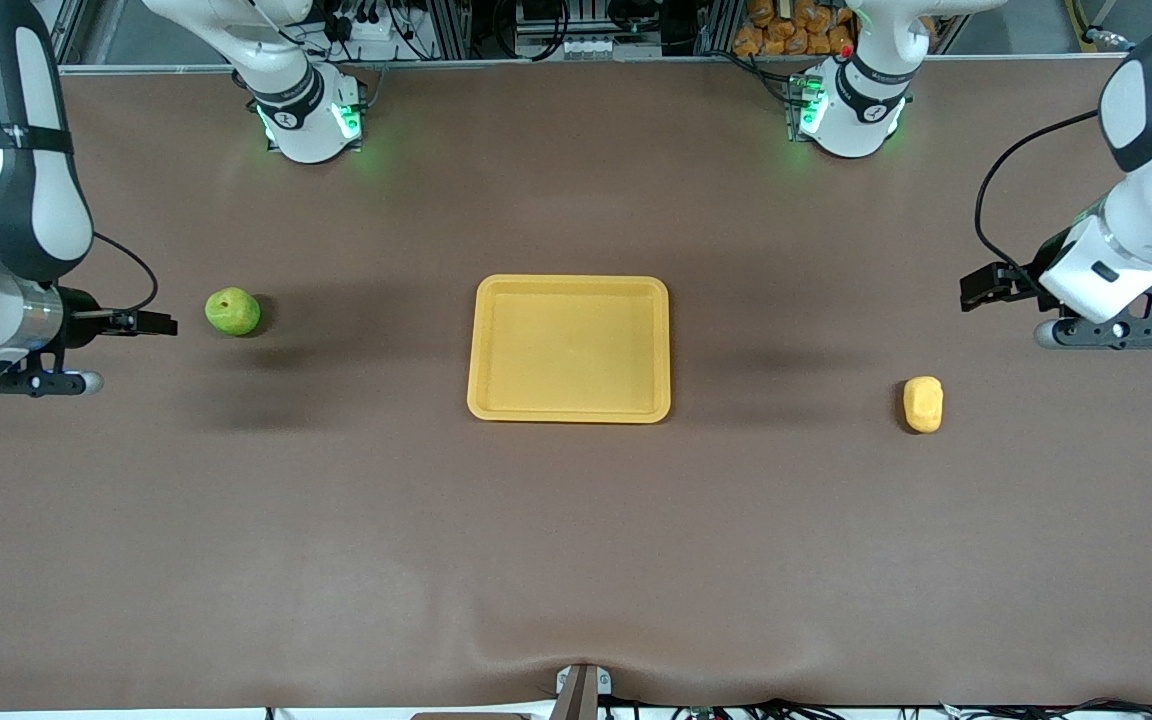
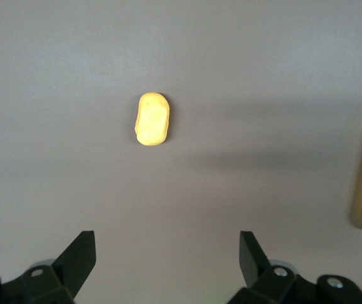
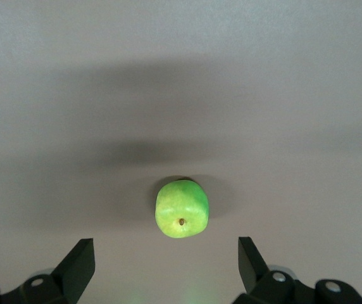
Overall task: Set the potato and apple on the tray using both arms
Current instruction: 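Lower the right gripper to the apple while the left gripper reaches the potato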
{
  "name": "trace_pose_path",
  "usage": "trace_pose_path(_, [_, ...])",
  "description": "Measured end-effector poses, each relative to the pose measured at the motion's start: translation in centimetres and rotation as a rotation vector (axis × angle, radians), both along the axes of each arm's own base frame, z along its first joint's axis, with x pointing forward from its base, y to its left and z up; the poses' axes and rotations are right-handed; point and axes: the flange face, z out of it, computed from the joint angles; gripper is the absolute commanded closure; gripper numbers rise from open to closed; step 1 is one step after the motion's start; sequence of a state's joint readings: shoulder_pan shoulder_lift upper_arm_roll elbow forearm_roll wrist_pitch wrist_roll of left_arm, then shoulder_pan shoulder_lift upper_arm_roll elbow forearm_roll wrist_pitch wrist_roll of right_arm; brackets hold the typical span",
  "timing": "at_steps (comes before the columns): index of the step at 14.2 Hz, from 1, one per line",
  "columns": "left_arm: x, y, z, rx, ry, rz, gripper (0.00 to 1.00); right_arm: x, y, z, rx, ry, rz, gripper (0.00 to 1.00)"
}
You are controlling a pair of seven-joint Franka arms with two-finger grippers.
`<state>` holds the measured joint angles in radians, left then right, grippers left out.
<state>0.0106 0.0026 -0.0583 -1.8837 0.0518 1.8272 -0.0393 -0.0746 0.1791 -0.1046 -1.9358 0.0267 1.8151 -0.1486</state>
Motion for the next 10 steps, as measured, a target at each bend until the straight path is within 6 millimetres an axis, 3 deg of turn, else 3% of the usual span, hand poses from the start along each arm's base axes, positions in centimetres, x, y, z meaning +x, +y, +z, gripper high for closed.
trace_pose_path(10, [1.5, 2.9, -7.1, -0.008, -0.021, 0.043, 0.0, -4.6, 0.0, -6.8, -0.009, -0.057, -0.016, 0.0])
